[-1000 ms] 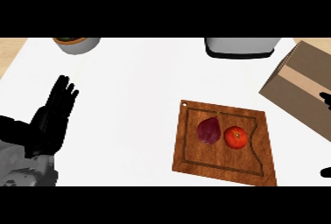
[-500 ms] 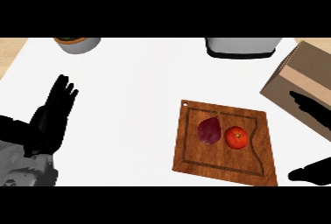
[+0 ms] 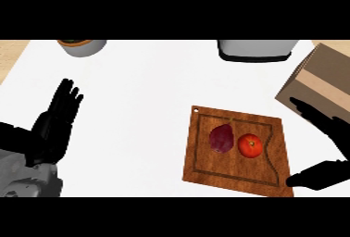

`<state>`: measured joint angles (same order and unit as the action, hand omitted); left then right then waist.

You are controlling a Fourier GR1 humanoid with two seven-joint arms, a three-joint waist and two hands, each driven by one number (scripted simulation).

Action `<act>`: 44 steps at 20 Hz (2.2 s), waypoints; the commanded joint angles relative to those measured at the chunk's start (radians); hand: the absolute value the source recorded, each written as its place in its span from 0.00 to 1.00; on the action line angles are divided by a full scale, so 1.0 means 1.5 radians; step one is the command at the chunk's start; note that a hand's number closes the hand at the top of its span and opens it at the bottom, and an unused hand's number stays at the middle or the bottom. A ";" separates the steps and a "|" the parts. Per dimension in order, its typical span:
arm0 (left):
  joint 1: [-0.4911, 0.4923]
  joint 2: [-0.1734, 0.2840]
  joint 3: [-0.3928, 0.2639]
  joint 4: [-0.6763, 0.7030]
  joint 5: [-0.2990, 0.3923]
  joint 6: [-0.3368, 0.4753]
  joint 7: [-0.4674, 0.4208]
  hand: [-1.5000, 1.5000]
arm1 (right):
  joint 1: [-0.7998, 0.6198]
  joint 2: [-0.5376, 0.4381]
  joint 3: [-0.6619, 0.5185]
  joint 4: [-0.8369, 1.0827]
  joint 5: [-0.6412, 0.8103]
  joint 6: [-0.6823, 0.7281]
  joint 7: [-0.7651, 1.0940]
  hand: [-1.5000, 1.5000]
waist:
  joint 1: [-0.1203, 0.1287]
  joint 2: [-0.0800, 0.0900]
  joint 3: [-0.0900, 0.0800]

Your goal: Pick the tomato from the cutting board and place it in the cardboard box

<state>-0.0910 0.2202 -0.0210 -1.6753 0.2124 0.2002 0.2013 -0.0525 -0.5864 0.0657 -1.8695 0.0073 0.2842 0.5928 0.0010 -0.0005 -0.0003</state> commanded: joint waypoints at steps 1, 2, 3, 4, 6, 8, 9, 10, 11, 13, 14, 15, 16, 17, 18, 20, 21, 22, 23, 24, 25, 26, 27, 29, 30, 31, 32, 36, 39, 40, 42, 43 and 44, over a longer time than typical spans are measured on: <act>-0.021 0.003 0.029 0.037 0.004 -0.038 -0.010 0.50 | -0.026 0.047 0.000 0.030 0.044 0.023 0.010 0.00 | 0.000 0.000 0.000; 0.029 -0.014 0.006 0.013 -0.008 -0.033 -0.040 0.50 | -0.038 0.077 0.036 0.046 0.070 -0.005 0.015 0.00 | 0.002 0.000 0.000; -0.025 -0.029 0.001 0.046 -0.028 -0.003 -0.010 0.50 | -0.018 0.089 0.038 0.020 0.098 -0.018 0.017 0.00 | -0.001 0.000 0.000; -0.037 -0.009 0.036 0.049 -0.007 -0.032 -0.006 0.50 | -0.021 0.084 0.010 0.028 0.097 0.007 0.005 0.00 | -0.001 0.000 0.000; 0.015 -0.018 0.026 0.006 -0.019 -0.032 -0.011 0.50 | 0.032 0.093 0.005 -0.005 0.116 0.006 -0.015 0.00 | -0.001 0.000 0.000; -0.014 -0.024 0.033 0.027 -0.011 -0.034 -0.001 0.50 | 0.019 0.118 0.014 0.052 0.150 -0.006 -0.062 0.00 | -0.001 0.000 0.000; -0.011 -0.008 0.054 0.027 -0.001 -0.058 -0.002 0.50 | -0.020 0.127 0.005 0.077 0.155 0.005 -0.049 0.00 | 0.000 0.000 0.000; -0.029 -0.013 0.043 0.018 -0.018 -0.044 0.009 0.50 | 0.009 0.130 0.008 0.072 0.155 0.008 -0.056 0.00 | -0.001 0.000 0.000; -0.066 -0.021 0.045 0.048 -0.024 -0.030 0.024 0.50 | 0.013 0.142 0.017 0.033 0.160 0.009 -0.026 0.00 | -0.002 0.000 0.000; -0.006 -0.044 0.027 0.014 -0.038 -0.028 0.003 0.50 | 0.009 0.146 -0.011 0.068 0.145 0.029 -0.059 0.00 | -0.001 0.000 0.000; -0.002 -0.036 0.039 -0.017 -0.029 -0.031 0.032 0.50 | -0.031 0.156 -0.014 0.062 0.148 0.039 -0.005 0.00 | 0.000 0.000 0.000; -0.048 -0.039 0.043 0.052 -0.041 -0.032 0.007 0.50 | -0.061 0.160 -0.013 0.101 0.156 0.043 -0.018 0.00 | 0.000 0.001 0.000; -0.037 -0.061 0.028 0.072 -0.052 -0.027 -0.031 0.50 | -0.021 0.177 0.019 0.091 0.187 0.024 -0.043 0.00 | -0.001 0.001 0.000; -0.007 -0.036 0.048 -0.003 -0.035 -0.037 0.018 0.50 | -0.010 0.174 0.004 0.105 0.191 0.031 -0.060 0.00 | 0.000 0.000 0.000; -0.014 -0.050 0.045 0.052 -0.042 -0.051 -0.037 0.50 | -0.008 0.193 0.015 0.043 0.194 0.031 0.002 0.00 | -0.001 0.000 0.000; 0.004 -0.057 0.028 0.015 -0.053 -0.037 -0.010 0.50 | -0.036 0.191 0.014 0.164 0.241 0.007 -0.089 0.00 | 0.001 0.000 0.000; -0.024 -0.052 0.037 -0.011 -0.045 -0.029 0.042 0.50 | 0.010 0.172 -0.010 0.081 0.223 0.030 -0.069 0.00 | -0.001 0.000 0.000; 0.012 -0.039 0.051 0.010 -0.028 -0.069 -0.007 0.50 | -0.015 0.186 0.015 0.130 0.257 0.015 -0.069 0.00 | 0.001 0.000 0.000; -0.033 -0.055 0.046 0.039 -0.051 -0.036 0.004 0.50 | -0.044 0.215 0.036 0.126 0.275 0.005 -0.026 0.00 | 0.000 0.000 0.000; -0.005 -0.045 0.055 0.004 -0.040 -0.050 0.013 0.50 | 0.022 0.194 0.026 0.100 0.275 0.017 -0.070 0.00 | -0.001 0.000 0.000; 0.032 -0.041 0.053 -0.027 -0.041 -0.064 0.013 0.50 | -0.023 0.194 -0.015 0.136 0.251 0.029 -0.076 0.00 | 0.001 0.000 0.000; 0.030 -0.082 0.019 0.029 -0.070 -0.049 -0.046 0.50 | -0.038 0.200 -0.002 0.130 0.260 0.034 -0.052 0.00 | 0.000 0.000 0.000; -0.014 -0.044 0.052 -0.021 -0.055 -0.045 0.040 0.50 | -0.060 0.194 -0.023 0.154 0.254 0.044 -0.058 0.00 | 0.000 0.000 0.000; 0.026 -0.062 0.043 -0.019 -0.048 -0.065 0.001 0.50 | -0.013 0.192 -0.026 0.159 0.265 0.042 -0.103 0.00 | 0.000 0.000 0.000; -0.004 -0.051 0.052 -0.023 -0.054 -0.058 0.032 0.50 | 0.008 0.230 0.011 0.141 0.303 0.000 -0.111 0.00 | -0.001 0.000 0.000; 0.006 -0.049 0.077 0.029 -0.037 -0.085 -0.033 0.50 | -0.025 0.210 -0.020 0.167 0.273 0.042 -0.108 0.00 | 0.000 0.000 0.000; -0.009 -0.069 0.050 0.013 -0.062 -0.053 0.003 0.50 | -0.023 0.241 0.014 0.144 0.292 0.034 -0.070 0.00 | -0.001 0.000 0.000; -0.033 -0.076 0.060 0.047 -0.066 -0.050 0.000 0.50 | -0.013 0.247 0.001 0.166 0.303 0.035 -0.110 0.00 | -0.001 0.000 0.000; 0.004 -0.081 0.051 0.018 -0.068 -0.070 -0.020 0.50 | -0.025 0.241 -0.020 0.220 0.318 0.033 -0.148 0.00 | 0.000 0.000 0.000; 0.002 -0.065 0.069 -0.004 -0.062 -0.067 0.012 0.50 | -0.063 0.252 -0.018 0.247 0.325 0.030 -0.137 0.00 | 0.001 0.000 0.000; 0.023 -0.075 0.051 -0.036 -0.064 -0.070 0.029 0.50 | -0.022 0.269 0.006 0.220 0.341 0.023 -0.130 0.00 | 0.000 0.000 0.000; 0.014 -0.078 0.068 0.013 -0.063 -0.077 -0.018 0.50 | -0.028 0.245 -0.031 0.232 0.325 0.040 -0.163 0.00 | 0.000 0.000 0.000; -0.010 -0.075 0.050 -0.008 -0.086 -0.057 0.025 0.50 | -0.070 0.276 -0.002 0.263 0.346 0.025 -0.120 0.00 | 0.001 0.000 0.000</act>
<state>-0.0861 0.1099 0.0641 -1.6793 0.1097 0.1035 0.2145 -0.1026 -0.2077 0.0499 -1.5395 0.4939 0.3340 0.3930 0.0009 -0.0002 0.0000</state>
